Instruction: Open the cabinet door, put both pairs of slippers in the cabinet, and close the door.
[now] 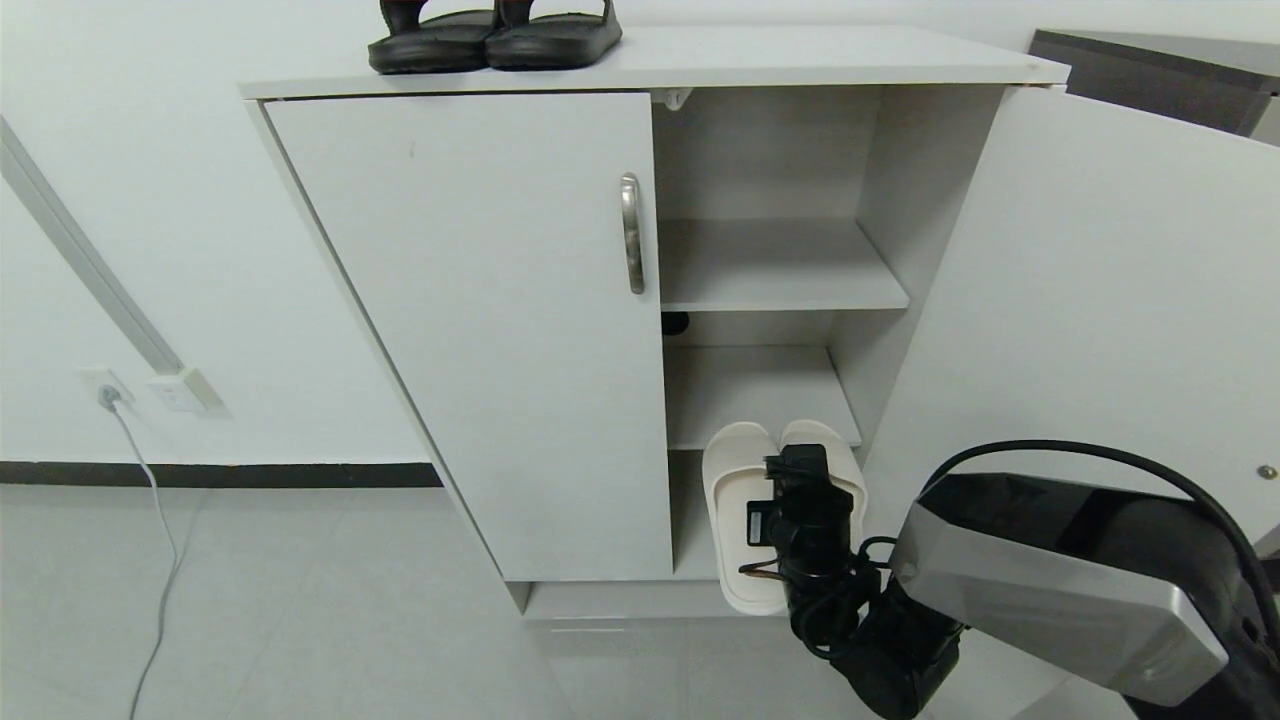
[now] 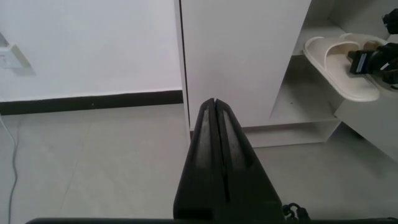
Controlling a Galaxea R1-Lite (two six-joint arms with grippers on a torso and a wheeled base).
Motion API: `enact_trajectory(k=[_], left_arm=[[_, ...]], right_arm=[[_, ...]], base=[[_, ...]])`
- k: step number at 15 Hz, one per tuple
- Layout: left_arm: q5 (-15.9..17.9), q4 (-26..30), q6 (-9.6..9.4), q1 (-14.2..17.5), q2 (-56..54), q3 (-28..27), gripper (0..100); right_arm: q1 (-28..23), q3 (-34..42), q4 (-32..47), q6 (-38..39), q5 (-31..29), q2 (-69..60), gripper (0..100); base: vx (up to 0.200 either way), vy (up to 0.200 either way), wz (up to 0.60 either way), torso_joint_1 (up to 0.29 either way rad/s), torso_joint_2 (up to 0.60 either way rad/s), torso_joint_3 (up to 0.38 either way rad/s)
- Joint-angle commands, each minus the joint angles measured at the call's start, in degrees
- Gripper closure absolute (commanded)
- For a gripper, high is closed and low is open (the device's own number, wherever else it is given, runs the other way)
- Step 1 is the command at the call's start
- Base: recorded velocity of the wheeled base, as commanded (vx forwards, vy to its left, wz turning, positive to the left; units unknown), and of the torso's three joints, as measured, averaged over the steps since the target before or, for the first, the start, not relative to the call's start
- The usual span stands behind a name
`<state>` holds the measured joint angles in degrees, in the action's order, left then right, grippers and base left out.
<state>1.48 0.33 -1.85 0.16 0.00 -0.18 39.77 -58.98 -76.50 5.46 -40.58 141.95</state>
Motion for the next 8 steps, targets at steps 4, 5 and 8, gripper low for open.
enact_trajectory(k=[4,5,8], left_arm=[[-0.1,0.0,0.01,0.0,0.1,0.0,100],[0.0,0.0,0.01,0.0,0.1,0.0,100],[-0.1,0.0,0.01,0.0,0.0,0.0,100]], right_arm=[[-0.2,0.0,-0.1,0.0,0.0,0.2,100],[-0.2,0.0,-0.1,0.0,0.0,0.2,100],[0.0,-0.1,-0.1,0.0,0.0,0.2,100]], base=[[0.2,0.0,0.0,0.001,0.0,0.002],[0.2,0.0,0.0,0.007,0.0,-0.002],[0.067,0.0,0.0,0.001,0.0,0.001]])
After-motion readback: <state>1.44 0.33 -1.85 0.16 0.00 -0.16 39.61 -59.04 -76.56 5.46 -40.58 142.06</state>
